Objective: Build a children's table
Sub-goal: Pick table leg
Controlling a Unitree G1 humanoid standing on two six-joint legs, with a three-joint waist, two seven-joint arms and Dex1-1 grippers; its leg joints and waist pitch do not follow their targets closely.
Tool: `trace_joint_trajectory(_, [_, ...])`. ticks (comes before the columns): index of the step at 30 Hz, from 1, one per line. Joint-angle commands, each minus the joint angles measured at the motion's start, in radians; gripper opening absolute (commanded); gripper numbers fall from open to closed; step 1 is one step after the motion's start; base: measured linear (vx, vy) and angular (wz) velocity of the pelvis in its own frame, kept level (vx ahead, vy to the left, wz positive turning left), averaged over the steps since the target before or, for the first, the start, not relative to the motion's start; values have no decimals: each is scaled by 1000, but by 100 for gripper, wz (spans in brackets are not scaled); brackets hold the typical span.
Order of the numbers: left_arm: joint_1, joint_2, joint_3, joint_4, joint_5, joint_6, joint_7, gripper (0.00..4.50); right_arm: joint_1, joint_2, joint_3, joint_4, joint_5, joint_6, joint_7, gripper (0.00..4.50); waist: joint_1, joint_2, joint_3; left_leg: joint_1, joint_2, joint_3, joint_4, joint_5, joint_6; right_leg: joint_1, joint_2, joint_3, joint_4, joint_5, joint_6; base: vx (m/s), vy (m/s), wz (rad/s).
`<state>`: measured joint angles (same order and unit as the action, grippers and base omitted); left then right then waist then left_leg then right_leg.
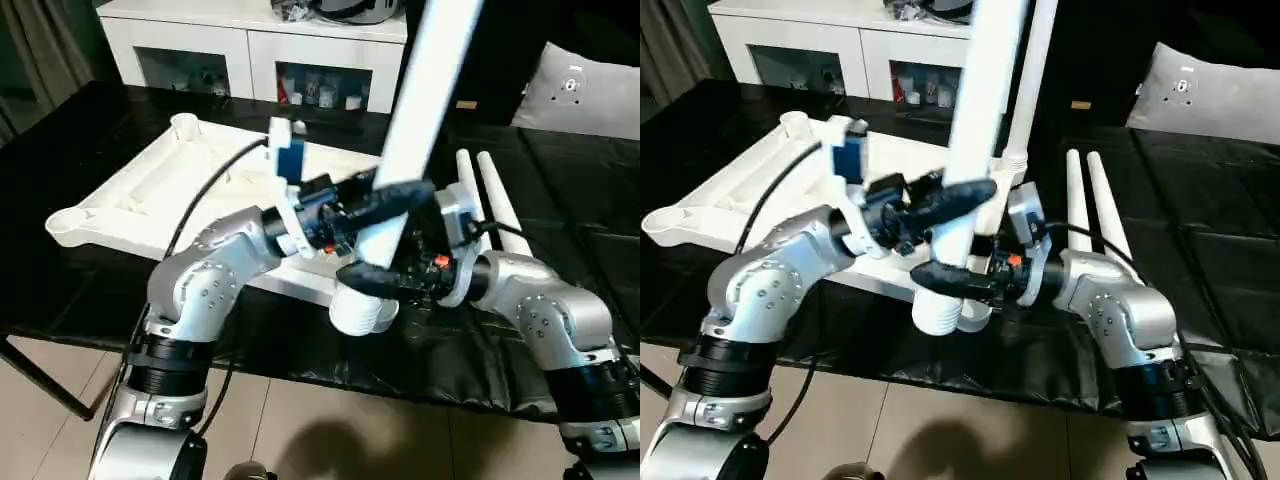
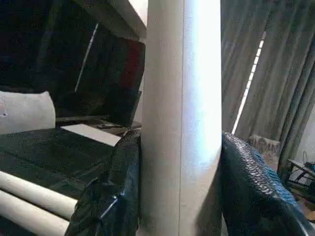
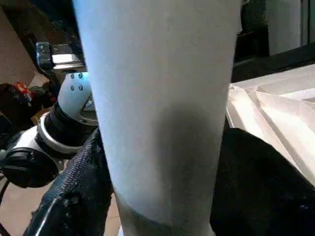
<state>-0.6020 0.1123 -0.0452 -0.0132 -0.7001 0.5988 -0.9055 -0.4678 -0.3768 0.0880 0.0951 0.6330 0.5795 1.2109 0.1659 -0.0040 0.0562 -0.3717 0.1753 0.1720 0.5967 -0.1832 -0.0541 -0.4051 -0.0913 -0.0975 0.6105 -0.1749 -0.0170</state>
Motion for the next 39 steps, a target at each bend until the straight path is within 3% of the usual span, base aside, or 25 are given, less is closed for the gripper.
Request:
trace_joint_trajectory(1, [-16,4,-2,-3,8,-20,4,182,-17,-8,0,6,-3,4,14,309,-1,-12,-72,5,53,-15,-65,-136,30,61,-68,55,-73,-246,-157,0,0,0])
trace_joint_trajectory(11, [-13,10,-15,8,44,-46,10,182,-23,-9,12,23,-3,12,32,214,-1,-15,-73,5,52,-14,-64,-132,35,61,-68,55,-72,-244,-158,0,0,0])
trace_joint_trajectory(25, [-24,23,-84,51,164,-67,75,182,-26,1,18,49,-37,10,-5,192,-1,-13,-74,5,52,-16,-63,-127,30,61,-68,54,-72,-241,-154,0,0,0])
trace_joint_trajectory(26, [-23,25,-88,44,159,-58,68,217,-26,6,16,51,-38,16,-18,191,-1,-11,-74,5,52,-16,-63,-128,29,61,-68,54,-72,-242,-153,0,0,0])
trace_joint_trajectory(30, [-22,29,-106,21,149,-34,54,252,-29,11,24,58,-59,13,-33,189,-2,-9,-74,6,53,-16,-64,-132,26,60,-68,54,-71,-233,-158,0,0,0])
trace_joint_trajectory(32, [-22,9,-104,-16,98,1,47,286,-29,25,28,66,-74,-1,-44,188,-2,-9,-75,7,52,-15,-63,-133,24,60,-68,55,-68,-227,-166,0,0,0])
trace_joint_trajectory(35, [-30,-21,-91,-38,54,26,59,298,-27,40,34,81,-102,-31,-76,188,-3,-9,-75,5,54,-15,-63,-132,20,60,-70,54,-66,-209,-184,0,0,0])
trace_joint_trajectory(39, [-31,-44,-97,-60,34,37,69,335,-21,56,43,85,-116,-46,-106,188,-3,-7,-73,7,52,-16,-64,-150,21,61,-68,54,-71,-228,-175,0,0,0])
